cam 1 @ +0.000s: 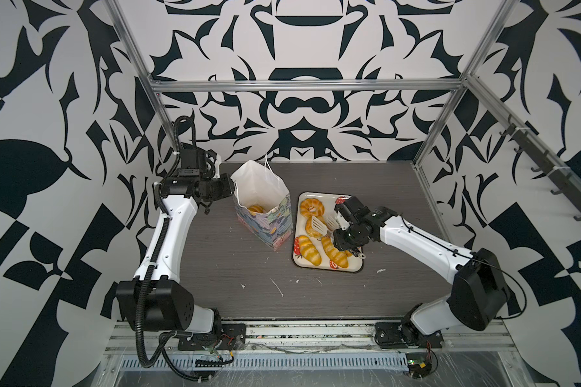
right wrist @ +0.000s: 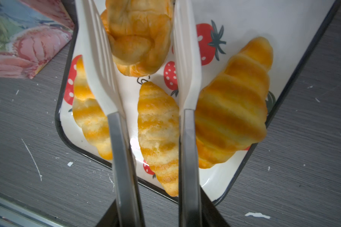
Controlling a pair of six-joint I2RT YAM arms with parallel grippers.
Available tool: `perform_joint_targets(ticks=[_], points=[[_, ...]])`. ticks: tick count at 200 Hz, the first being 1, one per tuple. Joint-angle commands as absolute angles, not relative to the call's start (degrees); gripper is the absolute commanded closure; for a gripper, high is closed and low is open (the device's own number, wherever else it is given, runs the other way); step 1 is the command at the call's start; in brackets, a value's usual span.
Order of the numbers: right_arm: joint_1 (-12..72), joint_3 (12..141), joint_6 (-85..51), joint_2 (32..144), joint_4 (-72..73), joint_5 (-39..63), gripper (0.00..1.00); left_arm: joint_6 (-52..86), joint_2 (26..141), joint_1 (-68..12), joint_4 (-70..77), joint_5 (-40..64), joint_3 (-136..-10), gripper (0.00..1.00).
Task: Pack bread into a paper bag
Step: Move the bread onto the tray, then pick up the bread from the tray.
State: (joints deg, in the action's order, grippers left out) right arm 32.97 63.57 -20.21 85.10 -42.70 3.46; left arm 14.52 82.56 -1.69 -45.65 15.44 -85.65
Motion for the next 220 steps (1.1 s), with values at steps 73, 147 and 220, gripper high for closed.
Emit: perform_joint_targets(ticks=[73,147,220], points=[[30.3,63.2,-21.7,80.7,-40.4,6.8,0.57,14.0,82.3,-1.9,-46.9,15.5,-84.6,0.77],[26.6,62.4,-21.2,81.3,-40.4,6.9,0.58,14.0,82.1,-1.9,-47.0,15.5,-84.7,0.77],[26.3,61.4,-21.6,82.8,-38.4,9.4,0.59,14.0,82.0,-1.9,-47.0,15.4,-84.6,0.77]])
